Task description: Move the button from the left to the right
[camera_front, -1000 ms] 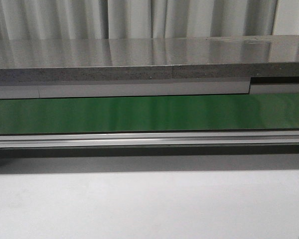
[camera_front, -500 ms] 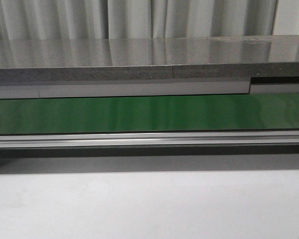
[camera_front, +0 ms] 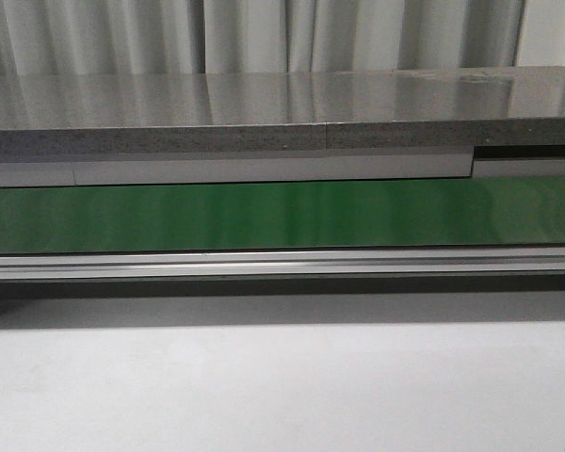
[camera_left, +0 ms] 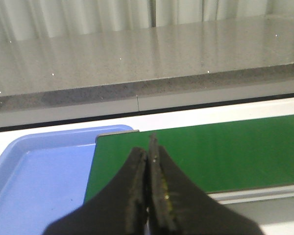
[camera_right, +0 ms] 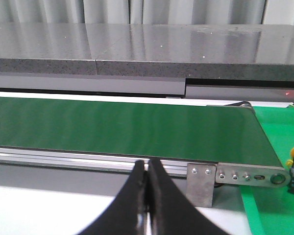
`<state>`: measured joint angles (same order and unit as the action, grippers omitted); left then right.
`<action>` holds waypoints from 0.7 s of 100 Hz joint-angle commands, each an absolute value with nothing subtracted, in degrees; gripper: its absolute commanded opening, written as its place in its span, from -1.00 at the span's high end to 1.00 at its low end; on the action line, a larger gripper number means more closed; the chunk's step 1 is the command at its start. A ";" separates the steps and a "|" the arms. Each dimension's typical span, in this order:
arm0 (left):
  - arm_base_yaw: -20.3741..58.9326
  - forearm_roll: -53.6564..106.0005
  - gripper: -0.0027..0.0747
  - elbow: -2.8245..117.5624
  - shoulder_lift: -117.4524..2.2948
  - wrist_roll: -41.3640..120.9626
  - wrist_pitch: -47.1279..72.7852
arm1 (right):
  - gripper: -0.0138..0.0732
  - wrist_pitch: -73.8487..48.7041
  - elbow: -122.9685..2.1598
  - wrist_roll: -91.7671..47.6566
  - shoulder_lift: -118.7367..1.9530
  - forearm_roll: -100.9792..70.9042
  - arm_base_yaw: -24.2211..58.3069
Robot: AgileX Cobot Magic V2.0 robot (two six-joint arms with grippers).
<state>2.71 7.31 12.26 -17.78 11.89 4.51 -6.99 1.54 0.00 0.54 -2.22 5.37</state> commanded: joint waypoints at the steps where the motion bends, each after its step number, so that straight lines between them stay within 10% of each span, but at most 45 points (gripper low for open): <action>1: 3.19 5.11 0.98 13.44 -18.02 11.83 -1.40 | 0.84 -2.25 0.50 0.00 1.46 -2.17 5.64; 70: -1.92 -3.43 0.98 -1.28 2.06 -1.70 -2.91 | 0.84 -2.25 0.50 0.00 1.46 -2.17 5.64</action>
<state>-1.53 -3.33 0.32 0.21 0.00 2.07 -6.99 1.54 0.00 0.54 -2.22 5.37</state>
